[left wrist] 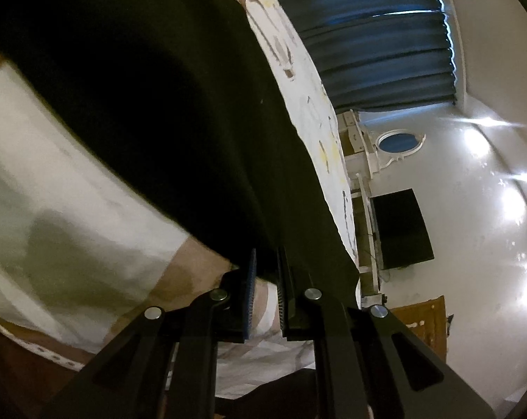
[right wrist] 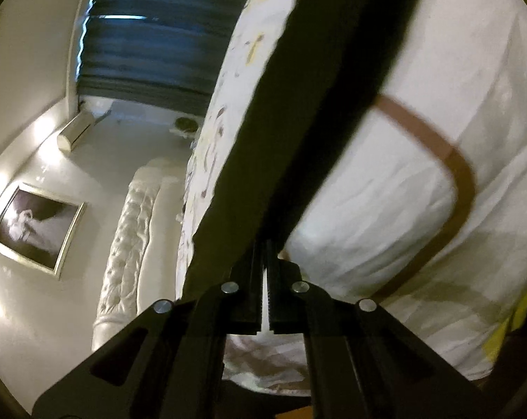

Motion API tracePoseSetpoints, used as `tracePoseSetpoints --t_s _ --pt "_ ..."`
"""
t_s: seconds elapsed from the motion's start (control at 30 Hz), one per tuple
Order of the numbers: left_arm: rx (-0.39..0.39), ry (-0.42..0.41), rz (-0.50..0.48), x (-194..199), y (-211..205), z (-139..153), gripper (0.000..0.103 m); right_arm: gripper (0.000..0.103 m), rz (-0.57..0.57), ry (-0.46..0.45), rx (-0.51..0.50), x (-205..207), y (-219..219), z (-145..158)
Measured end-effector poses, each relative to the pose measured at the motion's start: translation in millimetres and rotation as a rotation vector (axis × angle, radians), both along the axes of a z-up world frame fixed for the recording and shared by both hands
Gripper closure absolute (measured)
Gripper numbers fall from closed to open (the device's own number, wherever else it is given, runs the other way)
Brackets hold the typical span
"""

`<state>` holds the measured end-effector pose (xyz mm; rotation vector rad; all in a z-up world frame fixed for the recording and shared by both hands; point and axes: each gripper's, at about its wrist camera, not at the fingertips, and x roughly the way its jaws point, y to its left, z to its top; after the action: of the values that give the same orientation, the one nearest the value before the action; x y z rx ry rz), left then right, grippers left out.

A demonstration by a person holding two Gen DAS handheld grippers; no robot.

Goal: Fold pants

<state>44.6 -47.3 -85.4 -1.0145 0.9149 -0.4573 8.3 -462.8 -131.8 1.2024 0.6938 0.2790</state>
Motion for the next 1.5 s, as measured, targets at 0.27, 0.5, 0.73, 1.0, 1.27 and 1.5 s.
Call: tracePoseSetpoints --t_s 0.27,0.5,0.73,1.0,1.27,1.5 --pt "0.018 -0.041 0.153 -7 50 15 0.092 0.075 0.2 -0.006 0.114 22 65 3" --pt "-0.012 0.031 0.232 -14 79 -1 0.092 0.068 0.36 0.054 0.217 41 133 -8" --pt "-0.015 -0.004 0.292 -17 93 6 0.091 0.061 0.353 0.081 0.199 52 155 -11" --pt "-0.038 0.009 0.323 -17 95 -1 0.09 0.061 0.343 0.069 0.177 54 166 -6" --pt "-0.04 0.017 0.336 -21 100 -5 0.089 0.06 0.32 0.074 0.174 61 169 -8" --pt "-0.07 0.028 0.357 -17 110 -6 0.089 0.062 0.315 0.063 0.129 64 179 -2"
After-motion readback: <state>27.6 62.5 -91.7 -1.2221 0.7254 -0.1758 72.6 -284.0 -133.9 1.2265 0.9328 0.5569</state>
